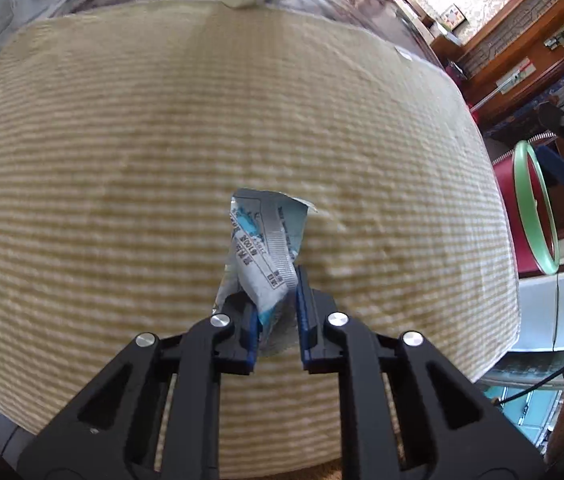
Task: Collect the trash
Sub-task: 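Grasp the blue-white wrapper with the left gripper while the right grasps the white paper cup, then carry the wrapper and paper cup to the bucket and open the right gripper over it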
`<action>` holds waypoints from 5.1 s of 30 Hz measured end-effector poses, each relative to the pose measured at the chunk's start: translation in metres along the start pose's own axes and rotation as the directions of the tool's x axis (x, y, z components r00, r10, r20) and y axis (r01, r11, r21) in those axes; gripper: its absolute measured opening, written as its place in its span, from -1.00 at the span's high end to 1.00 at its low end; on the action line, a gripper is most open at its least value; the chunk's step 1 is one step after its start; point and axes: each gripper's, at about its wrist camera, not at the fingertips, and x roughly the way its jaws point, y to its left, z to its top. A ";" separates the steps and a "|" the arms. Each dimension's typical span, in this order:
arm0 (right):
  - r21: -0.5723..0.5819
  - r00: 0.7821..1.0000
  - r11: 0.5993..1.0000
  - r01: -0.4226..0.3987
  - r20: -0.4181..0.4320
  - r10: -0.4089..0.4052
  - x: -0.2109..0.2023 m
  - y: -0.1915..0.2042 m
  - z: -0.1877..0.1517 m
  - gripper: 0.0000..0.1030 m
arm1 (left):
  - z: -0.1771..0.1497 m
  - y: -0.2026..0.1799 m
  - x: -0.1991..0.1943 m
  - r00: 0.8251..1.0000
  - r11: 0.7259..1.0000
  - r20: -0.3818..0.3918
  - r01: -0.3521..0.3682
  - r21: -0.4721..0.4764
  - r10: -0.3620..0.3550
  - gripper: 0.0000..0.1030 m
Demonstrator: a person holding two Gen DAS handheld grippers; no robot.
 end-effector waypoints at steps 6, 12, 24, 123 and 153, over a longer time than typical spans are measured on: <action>0.029 1.000 0.999 -0.018 -0.009 0.019 0.059 0.059 0.062 -0.48 | 0.029 0.045 -0.025 0.994 0.999 0.099 -0.043 0.025 0.040 0.72; 0.054 0.993 0.998 0.012 -0.120 -0.005 0.164 0.104 0.110 -0.49 | 0.035 0.086 -0.032 0.994 0.999 0.103 -0.044 0.004 0.043 0.71; 0.044 0.978 0.988 0.145 -0.155 -0.137 0.275 0.140 0.157 -0.54 | 0.039 0.142 -0.025 0.998 0.998 0.065 0.007 -0.063 -0.003 0.71; -0.014 0.976 0.994 0.109 0.193 -0.104 -0.104 -0.113 -0.002 0.17 | 0.066 -0.227 -0.045 0.958 0.958 0.273 0.011 0.285 -0.092 0.71; 0.361 0.846 0.867 0.344 0.282 -0.453 -0.184 -0.268 -0.026 -0.59 | 0.062 -0.378 0.012 0.966 0.814 0.119 0.124 0.568 -0.231 0.69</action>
